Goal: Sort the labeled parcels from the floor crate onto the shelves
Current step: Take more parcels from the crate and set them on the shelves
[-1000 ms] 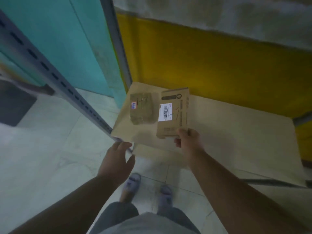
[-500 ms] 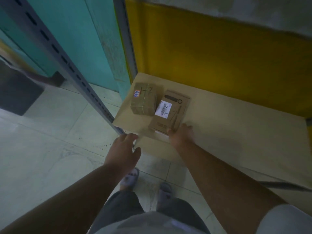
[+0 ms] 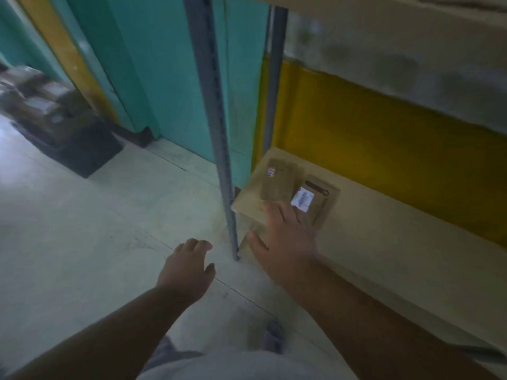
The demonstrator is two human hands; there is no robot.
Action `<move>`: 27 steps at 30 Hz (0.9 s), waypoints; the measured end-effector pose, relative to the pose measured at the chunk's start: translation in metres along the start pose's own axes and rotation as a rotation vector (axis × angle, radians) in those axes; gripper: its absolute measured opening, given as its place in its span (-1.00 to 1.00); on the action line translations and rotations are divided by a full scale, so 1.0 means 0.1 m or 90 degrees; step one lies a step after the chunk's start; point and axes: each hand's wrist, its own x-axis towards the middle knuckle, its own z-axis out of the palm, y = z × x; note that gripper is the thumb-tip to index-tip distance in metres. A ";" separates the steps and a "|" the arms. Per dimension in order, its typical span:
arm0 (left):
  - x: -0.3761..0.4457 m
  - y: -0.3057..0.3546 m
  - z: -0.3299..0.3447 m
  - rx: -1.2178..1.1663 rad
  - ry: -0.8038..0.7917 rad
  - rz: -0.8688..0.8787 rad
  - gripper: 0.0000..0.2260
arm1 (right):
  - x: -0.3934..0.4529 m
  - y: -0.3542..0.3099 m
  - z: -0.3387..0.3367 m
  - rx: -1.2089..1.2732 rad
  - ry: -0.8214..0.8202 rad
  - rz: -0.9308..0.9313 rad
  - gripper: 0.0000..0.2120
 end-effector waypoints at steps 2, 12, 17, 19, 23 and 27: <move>-0.08 -0.42 -0.15 -0.006 0.016 -0.028 -0.59 | 0.06 -0.46 0.04 0.008 -0.009 -0.053 -0.54; -0.40 -2.79 -1.42 -0.021 0.166 -0.151 -0.62 | 0.77 -3.10 0.69 0.023 -0.031 -0.216 -0.46; -0.23 -3.51 -1.89 -0.031 0.174 -0.174 -0.60 | 1.30 -3.99 0.82 0.031 -0.021 -0.262 -0.43; 0.01 -3.79 -2.05 -0.034 0.174 -0.190 -0.60 | 1.61 -4.22 0.90 0.033 -0.020 -0.267 -0.42; 0.62 -4.35 -2.41 -0.043 0.197 -0.215 -0.59 | 2.39 -4.67 1.17 0.046 -0.018 -0.293 -0.42; 1.05 -4.93 -2.87 -0.067 0.209 -0.260 -0.59 | 3.26 -5.29 1.49 0.057 -0.042 -0.318 -0.43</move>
